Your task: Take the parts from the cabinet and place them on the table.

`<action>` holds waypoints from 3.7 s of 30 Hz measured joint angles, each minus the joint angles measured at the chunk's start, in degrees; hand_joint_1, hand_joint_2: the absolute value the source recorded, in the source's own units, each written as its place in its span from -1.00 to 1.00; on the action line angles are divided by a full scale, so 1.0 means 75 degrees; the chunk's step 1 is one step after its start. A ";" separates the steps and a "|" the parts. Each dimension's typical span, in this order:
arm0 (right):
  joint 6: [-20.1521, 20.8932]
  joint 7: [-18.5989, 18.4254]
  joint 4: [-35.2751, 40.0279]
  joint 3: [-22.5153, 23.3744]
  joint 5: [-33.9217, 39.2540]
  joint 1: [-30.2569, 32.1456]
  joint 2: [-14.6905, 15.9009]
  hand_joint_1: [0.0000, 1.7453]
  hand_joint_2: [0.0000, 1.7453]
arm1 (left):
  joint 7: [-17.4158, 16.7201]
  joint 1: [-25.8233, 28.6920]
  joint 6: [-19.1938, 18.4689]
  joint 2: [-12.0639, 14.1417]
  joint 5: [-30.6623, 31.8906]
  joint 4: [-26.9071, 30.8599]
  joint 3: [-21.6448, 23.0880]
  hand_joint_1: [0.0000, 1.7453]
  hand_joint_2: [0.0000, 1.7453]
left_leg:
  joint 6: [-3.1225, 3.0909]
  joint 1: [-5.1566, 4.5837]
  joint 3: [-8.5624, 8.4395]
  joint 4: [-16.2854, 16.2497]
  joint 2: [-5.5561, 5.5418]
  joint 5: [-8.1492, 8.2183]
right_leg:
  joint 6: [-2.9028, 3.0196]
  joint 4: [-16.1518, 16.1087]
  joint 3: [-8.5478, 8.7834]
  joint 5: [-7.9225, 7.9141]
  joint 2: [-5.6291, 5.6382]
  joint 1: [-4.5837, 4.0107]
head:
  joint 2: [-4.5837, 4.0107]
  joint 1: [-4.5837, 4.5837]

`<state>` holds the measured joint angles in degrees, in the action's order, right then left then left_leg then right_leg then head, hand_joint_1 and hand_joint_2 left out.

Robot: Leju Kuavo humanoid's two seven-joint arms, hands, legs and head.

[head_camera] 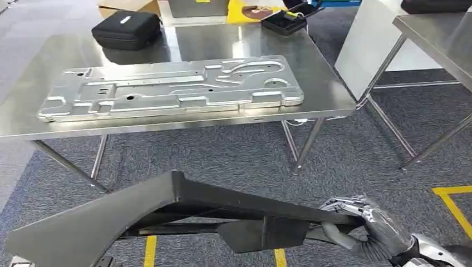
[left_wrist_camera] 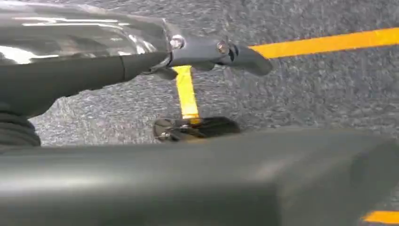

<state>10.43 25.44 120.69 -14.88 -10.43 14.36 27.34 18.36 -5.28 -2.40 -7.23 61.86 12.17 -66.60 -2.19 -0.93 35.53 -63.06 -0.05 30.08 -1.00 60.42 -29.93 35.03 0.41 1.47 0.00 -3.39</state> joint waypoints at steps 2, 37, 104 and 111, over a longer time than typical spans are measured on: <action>0.0003 0.0000 0.0000 0.0009 -0.0003 0.0010 -0.0012 1.00 1.00 | 0.0003 -0.0003 0.0009 0.0012 0.0000 0.0000 0.0000 -1.00 1.00 | -0.0063 -0.0016 -0.0045 0.0139 0.0002 0.0127 | -0.0082 -0.0085 -0.0010 -0.0002 -0.0017 0.0008 | 0.0000 0.0000; -0.0020 0.0000 0.0137 0.0079 -0.0035 0.0164 -0.0055 1.00 1.00 | 0.0023 0.0022 -0.0085 0.0006 0.0000 0.0000 -0.0006 -1.00 1.00 | -0.0036 0.0138 -0.0451 0.0403 0.0015 0.0329 | -0.0189 0.1085 -0.0440 0.0635 -0.0051 -0.0011 | 0.0000 -0.0015; 0.0114 -0.0268 0.0968 0.2104 0.0157 0.0841 0.0350 1.00 1.00 | 0.0122 0.0073 -0.0111 0.0003 -0.0157 0.0000 -0.0224 -1.00 1.00 | 0.0023 0.0158 -0.0964 0.0312 -0.0029 0.0749 | -0.0287 0.0654 -0.0868 -0.0621 -0.0043 0.0031 | 0.0000 -0.0047; 0.0166 -0.0256 0.0947 0.2127 0.0143 0.0759 0.0294 1.00 1.00 | 0.0146 0.0014 -0.0131 0.0003 -0.0157 0.0000 -0.0230 -1.00 1.00 | 0.0294 0.0121 -0.1037 0.0302 -0.0009 0.0977 | 0.0025 0.0160 -0.0594 -0.0337 -0.0036 0.0028 | 0.0000 -0.0053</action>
<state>11.67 23.52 127.80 1.07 -9.36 20.05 29.55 19.45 -5.18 -3.39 -7.21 60.67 12.17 -68.32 0.01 -0.01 27.75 -60.79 -0.13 37.41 -0.81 61.62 -34.38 32.50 0.14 1.68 0.00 -3.78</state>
